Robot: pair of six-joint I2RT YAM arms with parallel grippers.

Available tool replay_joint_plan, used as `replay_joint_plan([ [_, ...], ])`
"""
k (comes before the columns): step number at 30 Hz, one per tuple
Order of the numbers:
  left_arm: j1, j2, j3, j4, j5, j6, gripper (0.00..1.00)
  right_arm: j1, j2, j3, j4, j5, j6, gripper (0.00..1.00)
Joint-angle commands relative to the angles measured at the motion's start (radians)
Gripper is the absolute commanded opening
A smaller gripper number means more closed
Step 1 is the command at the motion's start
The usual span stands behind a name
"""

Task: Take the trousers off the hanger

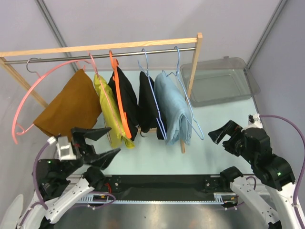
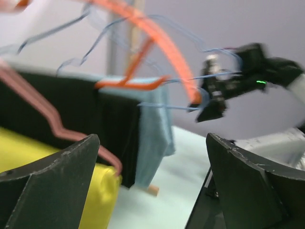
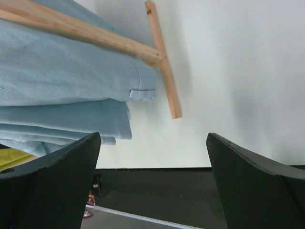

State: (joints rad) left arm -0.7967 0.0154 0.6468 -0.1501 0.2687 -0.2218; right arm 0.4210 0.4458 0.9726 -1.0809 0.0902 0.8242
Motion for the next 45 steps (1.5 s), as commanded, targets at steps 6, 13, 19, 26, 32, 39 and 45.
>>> replay_joint_plan([
  [6,-0.006,0.218,0.214,-0.549,-0.717,-0.445,1.00,-0.002,0.162,0.259,-0.071,0.053,-0.184,1.00],
  [13,-0.006,0.221,0.434,-0.563,-0.546,-0.356,1.00,-0.001,0.221,0.434,-0.017,-0.130,-0.273,1.00],
  [19,-0.012,0.379,0.667,-0.488,-0.418,-0.271,1.00,0.002,0.317,0.570,0.045,-0.331,-0.324,1.00],
  [26,-0.012,0.744,1.008,-0.565,-0.105,-0.284,0.98,0.001,0.441,0.660,0.260,-0.641,-0.228,1.00],
  [32,-0.013,0.961,1.136,-0.519,0.087,-0.364,0.83,0.001,0.504,0.683,0.450,-0.780,-0.085,0.89],
  [39,-0.038,1.165,1.215,-0.453,0.153,-0.442,0.66,0.021,0.525,0.643,0.487,-0.796,-0.034,0.76],
  [45,-0.157,1.275,1.258,-0.434,-0.021,-0.447,0.54,0.068,0.490,0.549,0.533,-0.762,-0.010,0.56],
])
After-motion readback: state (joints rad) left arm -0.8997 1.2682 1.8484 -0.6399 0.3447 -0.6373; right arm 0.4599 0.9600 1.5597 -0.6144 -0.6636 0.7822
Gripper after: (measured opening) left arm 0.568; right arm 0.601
